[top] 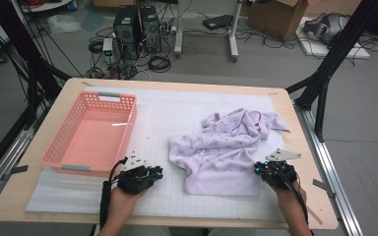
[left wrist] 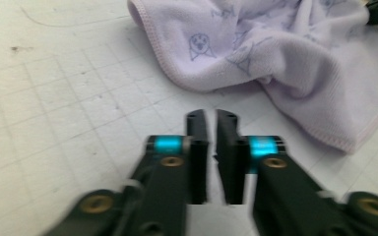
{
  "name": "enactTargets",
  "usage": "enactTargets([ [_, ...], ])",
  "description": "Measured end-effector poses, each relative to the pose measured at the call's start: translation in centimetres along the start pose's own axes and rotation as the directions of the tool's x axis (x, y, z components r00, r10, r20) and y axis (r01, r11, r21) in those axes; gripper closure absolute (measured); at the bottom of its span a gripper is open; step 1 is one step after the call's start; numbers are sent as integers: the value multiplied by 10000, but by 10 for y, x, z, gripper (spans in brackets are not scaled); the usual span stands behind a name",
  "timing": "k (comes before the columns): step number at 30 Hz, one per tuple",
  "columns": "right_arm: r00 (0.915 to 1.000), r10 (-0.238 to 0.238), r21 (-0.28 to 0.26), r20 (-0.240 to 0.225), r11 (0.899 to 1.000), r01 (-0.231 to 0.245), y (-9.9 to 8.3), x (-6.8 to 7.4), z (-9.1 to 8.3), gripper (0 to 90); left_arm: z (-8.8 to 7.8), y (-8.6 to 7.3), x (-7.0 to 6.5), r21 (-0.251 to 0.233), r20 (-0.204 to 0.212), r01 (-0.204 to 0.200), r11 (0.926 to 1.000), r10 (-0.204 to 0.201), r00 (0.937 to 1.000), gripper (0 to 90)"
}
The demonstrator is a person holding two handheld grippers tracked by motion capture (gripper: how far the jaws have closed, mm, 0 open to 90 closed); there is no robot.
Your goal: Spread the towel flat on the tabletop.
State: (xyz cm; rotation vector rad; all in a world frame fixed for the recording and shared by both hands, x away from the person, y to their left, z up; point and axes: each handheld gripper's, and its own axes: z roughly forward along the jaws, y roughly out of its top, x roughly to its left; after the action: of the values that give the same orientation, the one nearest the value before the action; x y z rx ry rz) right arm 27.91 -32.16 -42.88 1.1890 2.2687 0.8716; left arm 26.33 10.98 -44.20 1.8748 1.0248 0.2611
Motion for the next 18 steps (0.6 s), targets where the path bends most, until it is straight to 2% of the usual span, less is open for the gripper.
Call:
enactTargets([
  [2,10000,-10,5,-14,10000,10,1,1,1,818,11,3,-4,102,477,82,9999,-87,9988,671],
  [4,9999,-100,36,-31,9999,100,1,2,1,811,23,7,-10,203,1006,94,9998,-114,9949,624],
  [7,9998,-186,43,-34,9998,187,1,1,3,804,40,13,-24,147,1720,149,9998,-172,9849,540],
  [10,9999,-109,57,-51,9999,109,0,-1,3,795,60,21,-36,547,1587,-157,9984,69,9873,483],
  [11,9999,-106,59,-25,9999,107,0,-2,3,793,66,22,-40,519,1526,-183,9985,102,9882,472],
  [13,9999,-100,71,-35,9999,100,-1,-3,2,791,77,25,-48,648,1262,-456,9969,372,9913,484],
  [15,10000,-88,26,-23,10000,88,-2,-3,1,788,84,26,-56,818,775,-1134,9902,1072,9912,580],
  [17,10000,-68,1,26,10000,68,-3,-4,0,782,82,28,-57,597,655,-1204,9909,1165,9910,731],
  [18,10000,-15,5,15,10000,15,-3,-4,-1,783,80,28,-55,607,702,-1165,9913,1122,9912,754],
])
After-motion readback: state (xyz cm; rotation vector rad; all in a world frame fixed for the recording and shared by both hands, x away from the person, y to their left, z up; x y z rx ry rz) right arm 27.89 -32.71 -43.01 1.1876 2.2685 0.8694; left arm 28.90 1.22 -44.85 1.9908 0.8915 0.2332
